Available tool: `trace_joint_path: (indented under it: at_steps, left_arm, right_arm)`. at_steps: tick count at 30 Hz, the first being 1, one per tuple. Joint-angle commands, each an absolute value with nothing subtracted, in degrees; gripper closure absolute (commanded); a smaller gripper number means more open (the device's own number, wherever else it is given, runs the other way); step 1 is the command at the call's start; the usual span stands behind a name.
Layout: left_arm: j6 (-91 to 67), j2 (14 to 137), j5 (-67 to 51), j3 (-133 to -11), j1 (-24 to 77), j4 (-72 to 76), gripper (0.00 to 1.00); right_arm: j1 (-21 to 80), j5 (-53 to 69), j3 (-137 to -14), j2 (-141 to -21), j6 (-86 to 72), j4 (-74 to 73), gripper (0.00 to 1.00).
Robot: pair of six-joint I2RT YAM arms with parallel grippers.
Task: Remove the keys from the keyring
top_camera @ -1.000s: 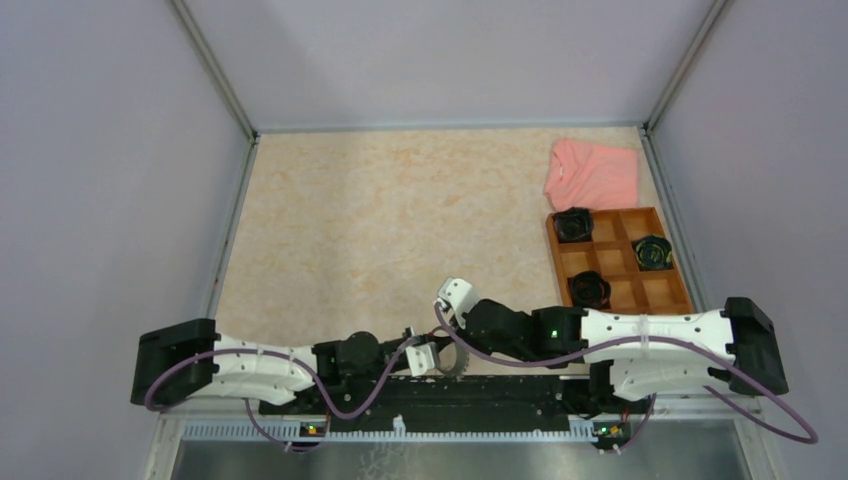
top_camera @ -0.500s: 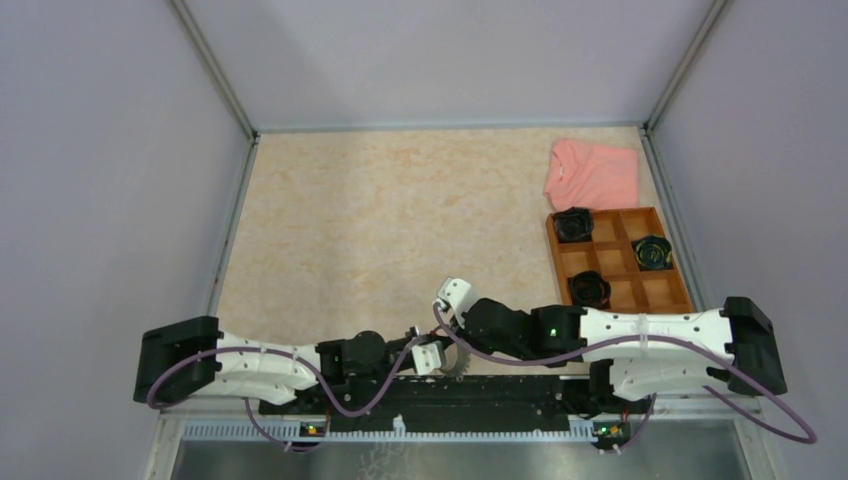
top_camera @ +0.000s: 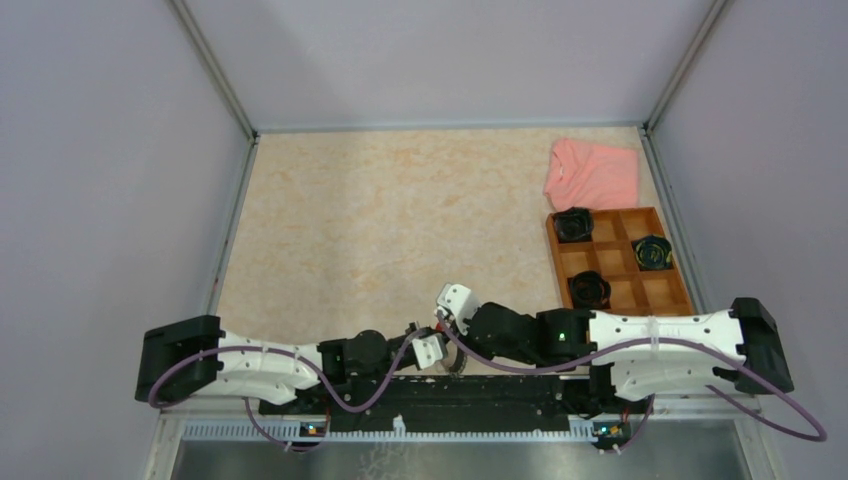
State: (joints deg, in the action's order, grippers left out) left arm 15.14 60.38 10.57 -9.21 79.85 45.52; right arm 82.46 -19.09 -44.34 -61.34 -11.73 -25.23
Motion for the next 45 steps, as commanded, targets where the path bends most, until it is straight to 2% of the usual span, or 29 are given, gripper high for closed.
trace_joint_path:
  at_steps: [1,10,45]
  left_arm:
    - [14.76,59.65,11.28,-10.63,79.80,47.02,1.00]
    - [17.26,60.95,7.71,-11.21,79.80,46.64,1.00]
    - [18.73,60.83,5.34,-10.05,80.07,49.51,1.00]
  right_arm:
    - [83.49,-18.07,-45.43,-60.49,-11.07,-20.98,1.00]
    - [82.99,-24.37,-47.64,-61.95,-13.64,-24.88,1.00]
    - [76.44,-21.99,-47.24,-61.55,-18.68,-28.73,1.00]
